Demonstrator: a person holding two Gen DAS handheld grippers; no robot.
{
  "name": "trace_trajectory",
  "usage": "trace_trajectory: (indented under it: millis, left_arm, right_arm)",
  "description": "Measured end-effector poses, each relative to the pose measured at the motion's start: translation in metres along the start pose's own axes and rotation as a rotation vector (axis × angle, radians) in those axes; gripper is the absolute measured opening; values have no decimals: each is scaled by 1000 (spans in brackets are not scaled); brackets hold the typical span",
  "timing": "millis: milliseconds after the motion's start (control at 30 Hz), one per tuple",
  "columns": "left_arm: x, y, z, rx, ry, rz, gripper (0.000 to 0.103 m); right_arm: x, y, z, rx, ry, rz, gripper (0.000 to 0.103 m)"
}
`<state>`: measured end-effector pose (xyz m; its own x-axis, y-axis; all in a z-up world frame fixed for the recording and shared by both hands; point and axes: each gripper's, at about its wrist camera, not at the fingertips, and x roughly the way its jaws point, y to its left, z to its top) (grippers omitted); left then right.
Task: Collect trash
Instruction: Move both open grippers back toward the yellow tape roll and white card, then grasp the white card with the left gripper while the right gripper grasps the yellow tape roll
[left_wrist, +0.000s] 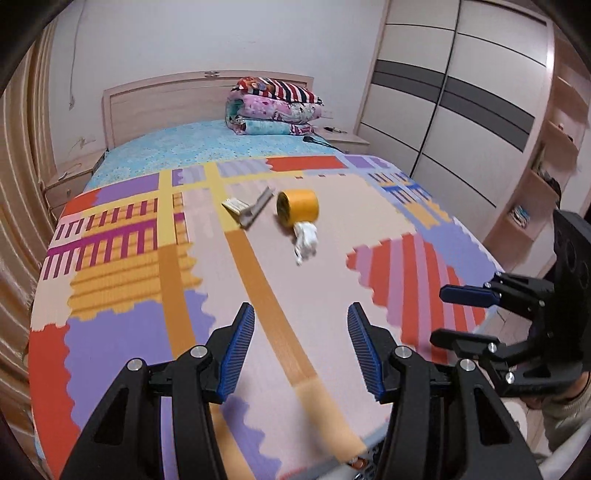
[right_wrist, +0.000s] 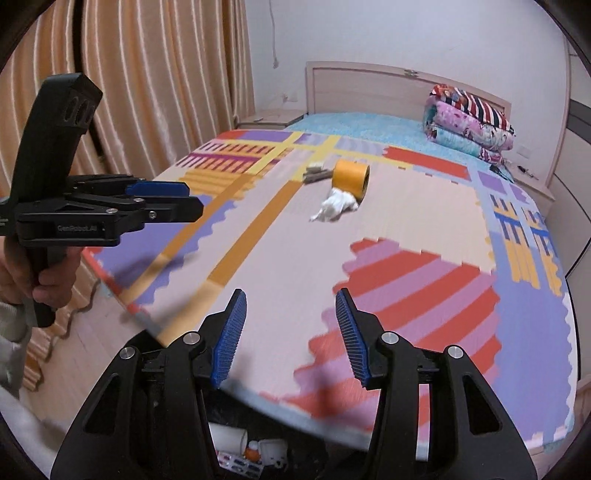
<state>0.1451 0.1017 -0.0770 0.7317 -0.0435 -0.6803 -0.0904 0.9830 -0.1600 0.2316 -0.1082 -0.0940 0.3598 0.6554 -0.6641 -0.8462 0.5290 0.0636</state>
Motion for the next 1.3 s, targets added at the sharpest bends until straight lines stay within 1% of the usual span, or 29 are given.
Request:
trace_trajectory:
  millis: [200,267,333,400,467,600,667,733,833,933,1033,1167,1300]
  left_arm:
    - [26,20,28,-60,8,14,51]
    - [30,22,34,-64,6,30,51]
    - [33,23,38,-64,-2,16,51]
    - [37,25,43,-63,-4,22,51]
    - [42,28,46,-65,0,43,51]
    - [51,34,51,-70,6,48,51]
    - [56,39,55,-77,6,61,51]
    - [60,45,59,-85,3,76,50]
    - [68,56,66,-109,3,76,50]
    - [76,64,71,-123,13,77,50]
    - [86,70,75,-127,25,77,50]
    - [97,76,76,-145,35,76,50]
    - [107,77,75,-146,55,81,50]
  right_arm:
    - [15,-7,28,-11,-27,-21,53]
    - [22,-13,37,-12,-29,-46,53]
    - [28,-19,45,-3,-33,-59,53]
    - [37,-28,57,11,-40,-73,53]
    - [47,-35,67,25,-37,-80,53]
    - [68,-45,84,48,-28,-80,53]
    - [82,-50,94,62,-15,-90,53]
    - [94,-55,100,82,-5,-82,53]
    - [112,-60,106,96,28,-71,53]
    - [129,-60,109,76,50,-106,53]
    - [142,-62,112,83,68,-116,53]
    - [149,-62,116,67,63,-133,53]
    - [155,-65,116,76,63,-121,51]
